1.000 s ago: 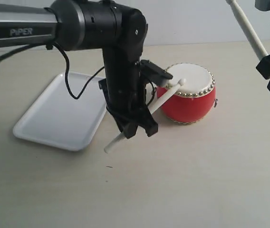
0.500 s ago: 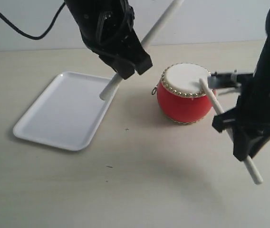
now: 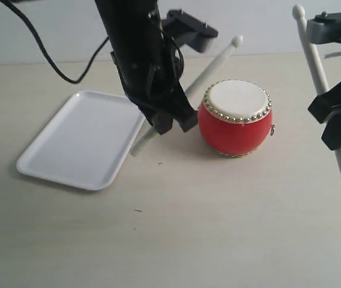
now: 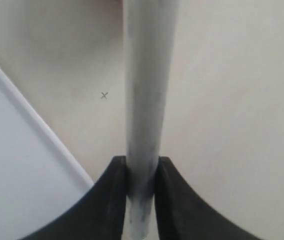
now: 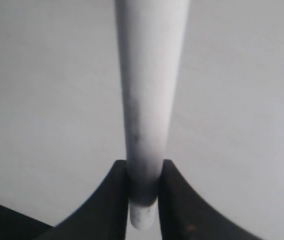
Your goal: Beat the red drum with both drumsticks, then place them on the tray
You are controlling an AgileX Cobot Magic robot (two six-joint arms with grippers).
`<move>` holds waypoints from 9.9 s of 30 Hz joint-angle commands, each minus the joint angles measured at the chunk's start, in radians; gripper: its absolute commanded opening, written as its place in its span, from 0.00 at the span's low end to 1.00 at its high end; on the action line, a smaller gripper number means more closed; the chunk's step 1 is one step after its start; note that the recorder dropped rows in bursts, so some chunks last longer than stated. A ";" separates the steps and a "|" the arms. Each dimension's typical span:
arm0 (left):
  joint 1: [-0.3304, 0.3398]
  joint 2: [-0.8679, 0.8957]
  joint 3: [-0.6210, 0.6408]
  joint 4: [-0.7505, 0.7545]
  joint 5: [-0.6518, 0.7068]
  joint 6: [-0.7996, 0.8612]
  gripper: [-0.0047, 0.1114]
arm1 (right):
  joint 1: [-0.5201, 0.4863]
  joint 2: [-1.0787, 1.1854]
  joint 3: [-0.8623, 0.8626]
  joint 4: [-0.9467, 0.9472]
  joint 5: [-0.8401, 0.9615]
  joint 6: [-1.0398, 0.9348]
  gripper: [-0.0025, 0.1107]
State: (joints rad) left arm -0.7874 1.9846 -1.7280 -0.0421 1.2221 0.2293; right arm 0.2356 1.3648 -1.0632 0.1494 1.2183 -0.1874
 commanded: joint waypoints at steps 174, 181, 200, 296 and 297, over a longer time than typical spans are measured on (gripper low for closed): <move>0.559 0.149 0.132 -0.171 -0.001 0.053 0.04 | 0.398 0.725 -0.825 0.004 -0.076 0.396 0.32; 0.559 0.171 0.132 -0.165 -0.001 0.053 0.04 | 0.398 0.725 -0.825 0.004 -0.088 0.393 0.32; 0.559 0.171 0.132 -0.149 -0.001 0.039 0.22 | 0.398 0.727 -0.825 0.008 -0.100 0.391 0.32; 0.646 -1.441 1.054 -0.426 -0.499 -0.004 0.04 | 0.533 1.044 -0.828 0.110 -0.626 0.847 0.38; 0.646 -1.441 1.054 -0.426 -0.499 -0.004 0.04 | 0.533 1.043 -0.828 0.110 -0.626 0.847 0.38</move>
State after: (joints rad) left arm -0.1343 0.5471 -0.6786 -0.4594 0.7195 0.2276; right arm 0.7691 2.4264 -1.8848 0.2558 0.6058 0.6619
